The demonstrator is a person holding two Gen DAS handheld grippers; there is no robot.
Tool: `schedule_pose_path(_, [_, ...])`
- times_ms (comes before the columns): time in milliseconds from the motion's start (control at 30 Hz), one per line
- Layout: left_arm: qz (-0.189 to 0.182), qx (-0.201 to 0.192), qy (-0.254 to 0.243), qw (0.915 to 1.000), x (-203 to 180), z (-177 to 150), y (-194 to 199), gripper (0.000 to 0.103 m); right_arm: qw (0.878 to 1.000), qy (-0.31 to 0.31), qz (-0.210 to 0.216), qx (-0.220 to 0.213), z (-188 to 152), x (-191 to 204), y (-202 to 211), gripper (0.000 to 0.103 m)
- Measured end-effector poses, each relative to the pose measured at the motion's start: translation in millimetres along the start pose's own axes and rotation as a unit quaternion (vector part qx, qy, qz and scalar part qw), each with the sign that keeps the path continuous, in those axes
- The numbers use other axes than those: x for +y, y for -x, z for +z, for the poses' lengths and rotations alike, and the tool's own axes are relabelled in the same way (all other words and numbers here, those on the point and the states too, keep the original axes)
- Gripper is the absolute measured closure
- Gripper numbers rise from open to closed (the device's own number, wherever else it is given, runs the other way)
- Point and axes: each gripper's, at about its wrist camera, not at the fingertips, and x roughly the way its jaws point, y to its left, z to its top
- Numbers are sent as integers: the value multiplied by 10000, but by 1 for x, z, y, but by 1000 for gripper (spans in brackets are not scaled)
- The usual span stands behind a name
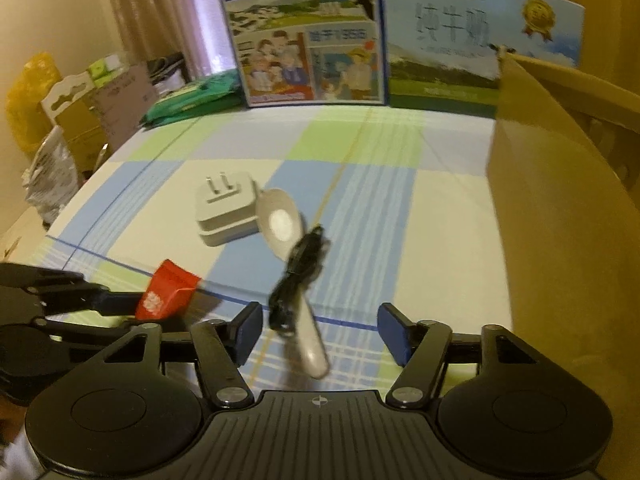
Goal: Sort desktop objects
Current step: 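Grasp the red candy packet with left tool while right tool grasps the black cable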
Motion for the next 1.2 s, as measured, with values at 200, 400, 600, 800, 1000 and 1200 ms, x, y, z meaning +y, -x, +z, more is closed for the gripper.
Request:
schedule_pose_path(200, [73, -36, -166, 9998, 19, -9, 14, 75, 9998, 161, 97, 11, 4, 11, -13, 59])
schedule_pose_path(400, [-11, -1, 237, 9997, 32, -10, 4, 75, 9996, 283, 6, 33, 8, 19, -31, 64])
schedule_pose_path(600, [-73, -33, 213, 9997, 29, -9, 2, 73, 9988, 433, -231, 64, 10, 26, -42, 86])
schedule_pose_path(800, [-53, -30, 252, 9997, 29, -9, 3, 73, 9993, 293, -251, 26, 13, 28, -31, 95])
schedule_pose_path(1000, [-155, 69, 225, 9996, 19, -21, 20, 76, 9999, 88, 11, 120, 3, 41, 0, 96])
schedule_pose_path(1200, [-325, 54, 144, 9994, -4, -54, 58, 76, 9990, -323, 136, 283, -39, 46, 45, 96])
